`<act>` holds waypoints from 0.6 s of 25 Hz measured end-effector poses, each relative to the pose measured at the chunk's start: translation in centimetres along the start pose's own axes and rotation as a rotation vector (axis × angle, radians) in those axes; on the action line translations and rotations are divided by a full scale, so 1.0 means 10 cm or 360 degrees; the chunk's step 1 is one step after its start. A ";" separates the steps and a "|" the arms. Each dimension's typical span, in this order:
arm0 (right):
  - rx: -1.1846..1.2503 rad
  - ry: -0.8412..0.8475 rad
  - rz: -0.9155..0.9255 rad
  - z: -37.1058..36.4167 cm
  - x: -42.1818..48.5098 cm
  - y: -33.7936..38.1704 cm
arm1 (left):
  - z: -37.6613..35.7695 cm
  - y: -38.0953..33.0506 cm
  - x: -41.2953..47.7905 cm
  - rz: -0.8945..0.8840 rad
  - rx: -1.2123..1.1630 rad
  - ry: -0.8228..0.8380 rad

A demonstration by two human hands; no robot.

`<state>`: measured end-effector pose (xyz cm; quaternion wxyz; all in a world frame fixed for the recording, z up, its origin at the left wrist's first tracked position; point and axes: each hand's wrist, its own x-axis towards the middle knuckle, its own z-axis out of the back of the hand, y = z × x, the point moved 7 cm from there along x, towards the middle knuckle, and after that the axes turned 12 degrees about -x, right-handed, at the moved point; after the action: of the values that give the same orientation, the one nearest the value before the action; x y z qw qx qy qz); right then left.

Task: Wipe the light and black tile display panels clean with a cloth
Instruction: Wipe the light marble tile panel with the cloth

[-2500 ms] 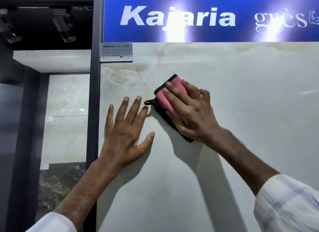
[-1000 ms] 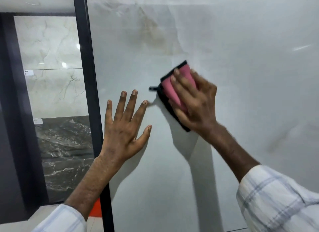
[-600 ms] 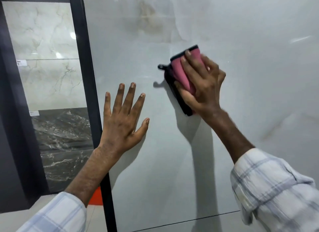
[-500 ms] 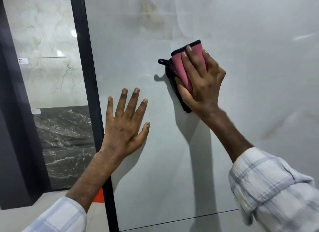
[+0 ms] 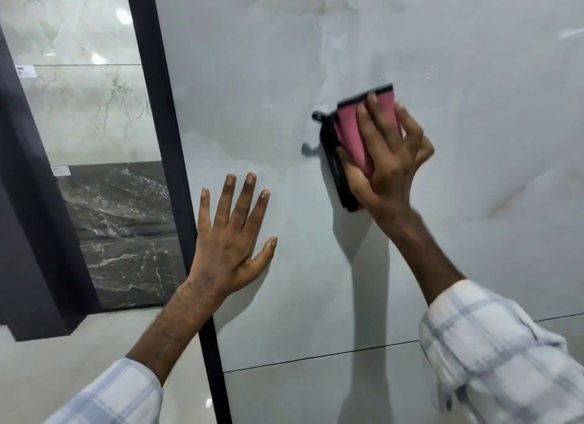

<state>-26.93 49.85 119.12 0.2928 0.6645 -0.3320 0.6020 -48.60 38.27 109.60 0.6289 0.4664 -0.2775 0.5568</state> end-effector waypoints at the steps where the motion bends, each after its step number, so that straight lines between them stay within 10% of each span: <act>1: -0.0040 -0.0029 -0.0087 -0.01 0.09 0.01 | -0.01 0.00 -0.01 0.0008 -0.0006 -0.0001; 8: -0.0041 0.0348 0.0469 0.17 -1.96 0.52 | -0.21 -0.16 -0.35 0.0016 -0.0010 0.0110; 15: -0.0066 0.0250 0.0008 0.13 -1.20 0.01 | -0.32 -0.22 -0.59 0.0021 -0.0032 0.0137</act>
<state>-26.90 49.84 107.02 0.3303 0.6081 -0.3221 0.6460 -48.34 38.70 102.53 0.6411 0.4340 -0.2588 0.5776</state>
